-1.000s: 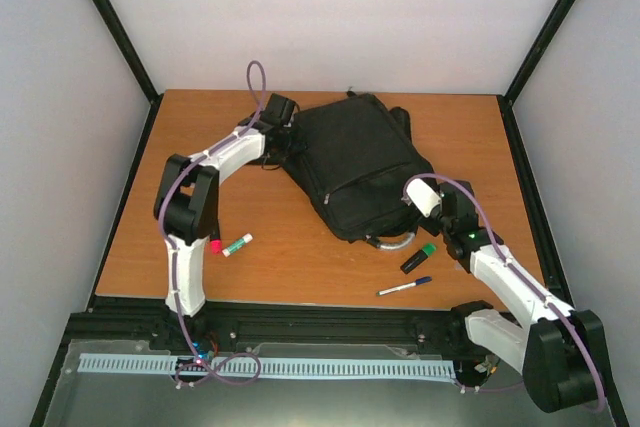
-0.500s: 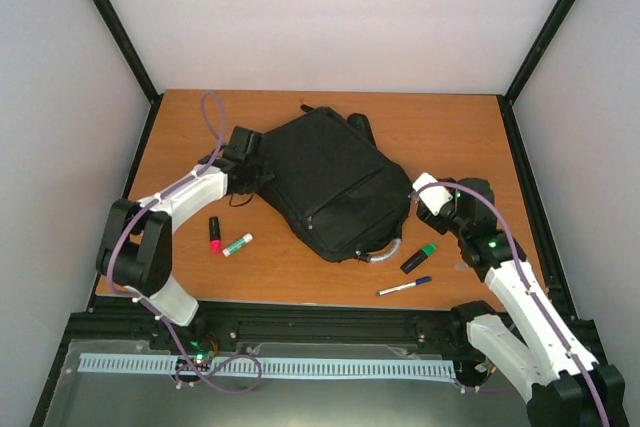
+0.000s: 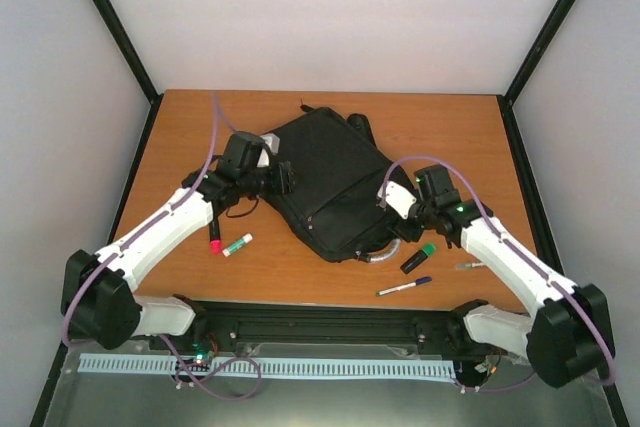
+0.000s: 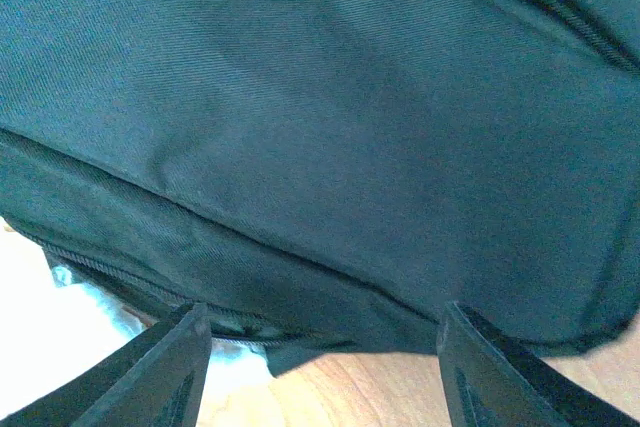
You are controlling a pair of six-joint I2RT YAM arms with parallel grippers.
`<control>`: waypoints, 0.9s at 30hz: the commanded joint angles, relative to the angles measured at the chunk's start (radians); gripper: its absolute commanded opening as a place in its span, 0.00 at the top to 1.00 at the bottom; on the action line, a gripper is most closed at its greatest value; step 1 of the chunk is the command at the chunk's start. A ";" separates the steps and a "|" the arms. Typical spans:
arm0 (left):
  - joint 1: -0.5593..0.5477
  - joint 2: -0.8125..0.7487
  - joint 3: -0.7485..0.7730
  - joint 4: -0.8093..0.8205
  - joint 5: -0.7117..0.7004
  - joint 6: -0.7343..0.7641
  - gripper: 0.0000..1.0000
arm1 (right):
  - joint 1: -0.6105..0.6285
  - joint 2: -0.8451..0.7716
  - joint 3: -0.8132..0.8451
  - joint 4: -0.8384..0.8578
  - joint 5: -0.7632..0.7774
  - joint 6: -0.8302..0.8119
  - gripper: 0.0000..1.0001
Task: Pack the student bag
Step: Adjust the student bag at the center of the board.
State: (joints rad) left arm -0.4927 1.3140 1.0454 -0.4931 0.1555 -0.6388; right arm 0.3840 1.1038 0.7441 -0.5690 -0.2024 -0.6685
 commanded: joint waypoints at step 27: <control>-0.112 -0.305 -0.214 0.165 -0.091 0.185 0.00 | -0.063 0.257 0.331 -0.128 -0.108 0.077 0.35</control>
State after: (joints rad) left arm -0.5961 1.0115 0.8074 -0.3130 0.2008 -0.4477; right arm 0.3157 1.5215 1.1500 -0.5545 -0.2176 -0.5156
